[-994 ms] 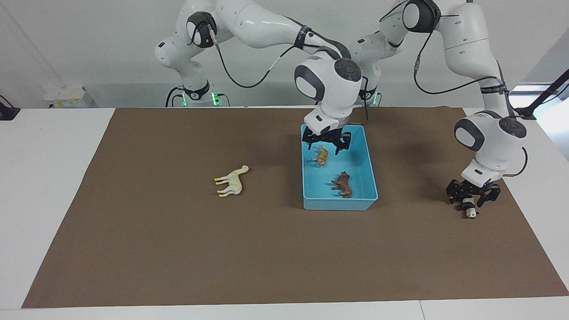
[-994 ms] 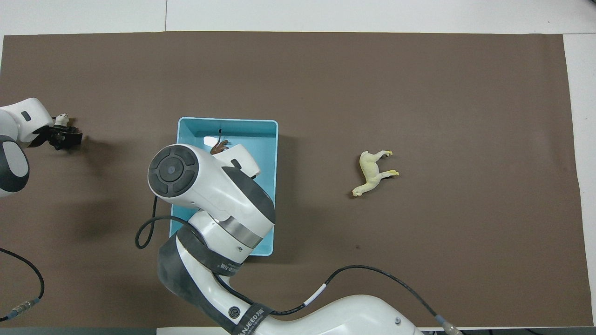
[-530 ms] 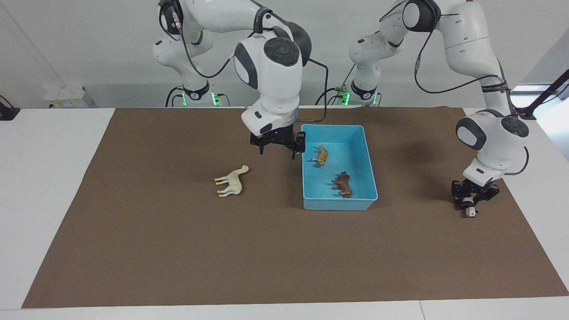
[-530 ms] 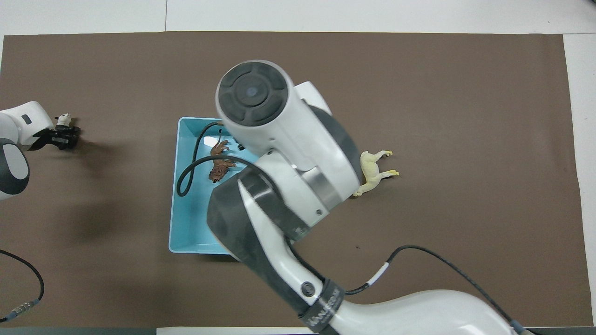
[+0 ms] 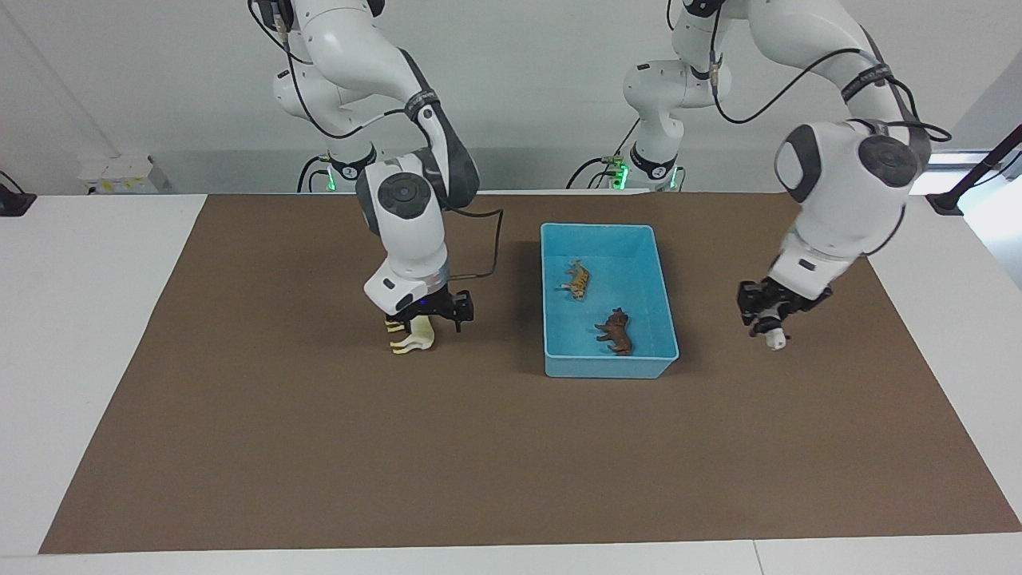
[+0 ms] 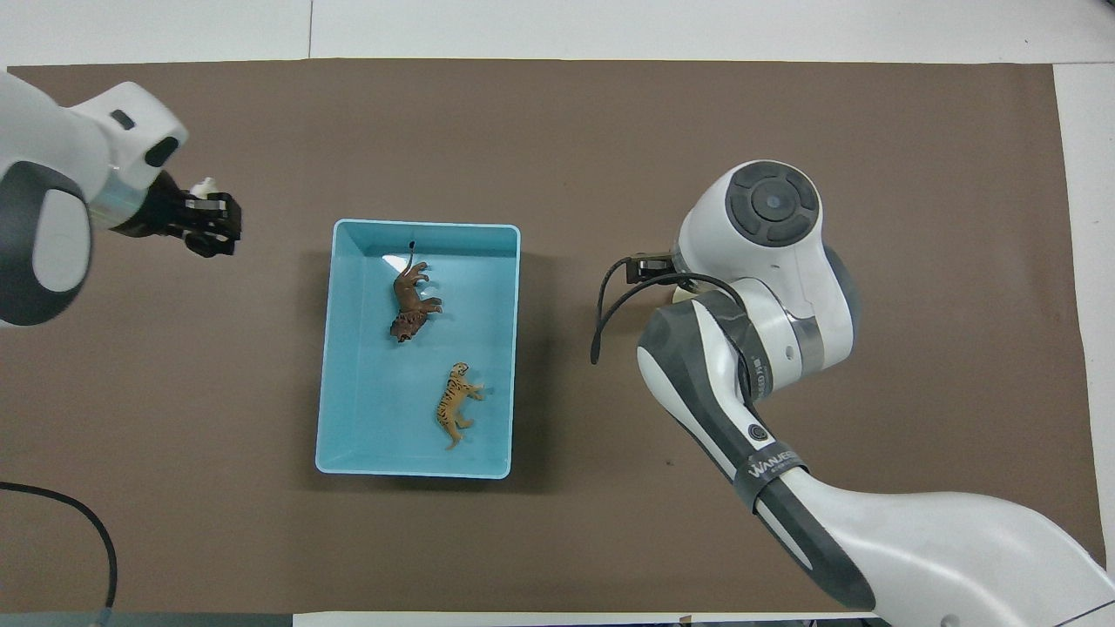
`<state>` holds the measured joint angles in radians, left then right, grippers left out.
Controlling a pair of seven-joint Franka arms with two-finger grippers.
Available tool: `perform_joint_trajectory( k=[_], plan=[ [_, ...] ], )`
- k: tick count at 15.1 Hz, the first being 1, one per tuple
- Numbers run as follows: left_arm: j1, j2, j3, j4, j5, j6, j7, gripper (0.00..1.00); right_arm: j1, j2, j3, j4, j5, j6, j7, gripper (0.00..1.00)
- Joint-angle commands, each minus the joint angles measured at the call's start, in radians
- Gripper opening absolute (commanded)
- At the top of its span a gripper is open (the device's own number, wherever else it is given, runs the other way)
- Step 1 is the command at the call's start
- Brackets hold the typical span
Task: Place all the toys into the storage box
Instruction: 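Lower the black-and-white cow into the box and open the left gripper, then carry the cream horse toward the box while the left gripper withdraws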
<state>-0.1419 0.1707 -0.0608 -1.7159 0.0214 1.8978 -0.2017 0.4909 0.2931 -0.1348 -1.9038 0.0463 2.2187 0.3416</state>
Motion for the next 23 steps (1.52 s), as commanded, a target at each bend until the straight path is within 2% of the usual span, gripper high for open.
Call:
perform_joint_trajectory(
  k=[1, 3, 4, 5, 6, 9, 10, 12, 14, 17, 19, 21, 23],
  plan=[
    [-0.178, -0.054, 0.022, -0.127, 0.000, 0.036, -0.265, 0.00, -0.011, -0.069, 0.012, -0.118, -0.010, 0.068, -0.026, 1.00],
    [-0.250, -0.100, 0.022, -0.241, -0.003, 0.124, -0.326, 0.03, -0.009, -0.066, 0.012, -0.171, -0.010, 0.148, -0.029, 1.00],
    [-0.267, -0.123, 0.022, -0.292, -0.003, 0.151, -0.332, 0.22, -0.008, -0.060, 0.012, -0.196, -0.010, 0.197, -0.030, 1.00],
    [-0.274, -0.129, 0.022, -0.307, -0.003, 0.161, -0.335, 0.52, -0.006, -0.046, 0.012, -0.208, -0.010, 0.229, -0.033, 1.00],
    [-0.274, -0.129, 0.021, -0.304, -0.003, 0.161, -0.335, 1.00, -0.006, -0.029, 0.012, -0.209, -0.010, 0.249, -0.039, 1.00],
    [-0.284, -0.129, 0.022, -0.294, -0.003, 0.162, -0.334, 1.00, -0.012, -0.017, 0.012, -0.209, -0.010, 0.266, -0.058, 1.00],
    [-0.286, -0.129, 0.022, -0.289, -0.003, 0.162, -0.337, 1.00, -0.012, -0.017, 0.012, -0.209, -0.010, 0.266, -0.059, 0.94],
    [-0.285, -0.132, 0.024, -0.277, -0.003, 0.156, -0.338, 1.00, -0.014, -0.017, 0.012, -0.210, -0.010, 0.263, -0.049, 0.00],
    [-0.271, -0.155, 0.035, -0.236, -0.003, 0.109, -0.331, 1.00, -0.017, -0.017, 0.012, -0.201, -0.008, 0.239, -0.041, 0.00],
    [-0.159, -0.223, 0.035, -0.156, 0.000, -0.012, -0.279, 1.00, -0.020, -0.017, 0.011, -0.181, -0.008, 0.185, -0.038, 0.00],
    [-0.116, -0.232, 0.036, -0.073, 0.000, -0.141, -0.240, 1.00, -0.014, -0.017, 0.011, -0.134, -0.006, 0.123, -0.029, 0.00],
    [-0.072, -0.217, 0.036, 0.060, -0.001, -0.294, -0.175, 1.00, 0.001, -0.017, 0.014, -0.005, -0.006, -0.032, 0.022, 0.00],
    [-0.018, -0.197, 0.038, 0.151, -0.003, -0.393, -0.107, 1.00, 0.062, 0.021, 0.024, 0.264, 0.010, -0.280, 0.127, 0.00]
  ],
)
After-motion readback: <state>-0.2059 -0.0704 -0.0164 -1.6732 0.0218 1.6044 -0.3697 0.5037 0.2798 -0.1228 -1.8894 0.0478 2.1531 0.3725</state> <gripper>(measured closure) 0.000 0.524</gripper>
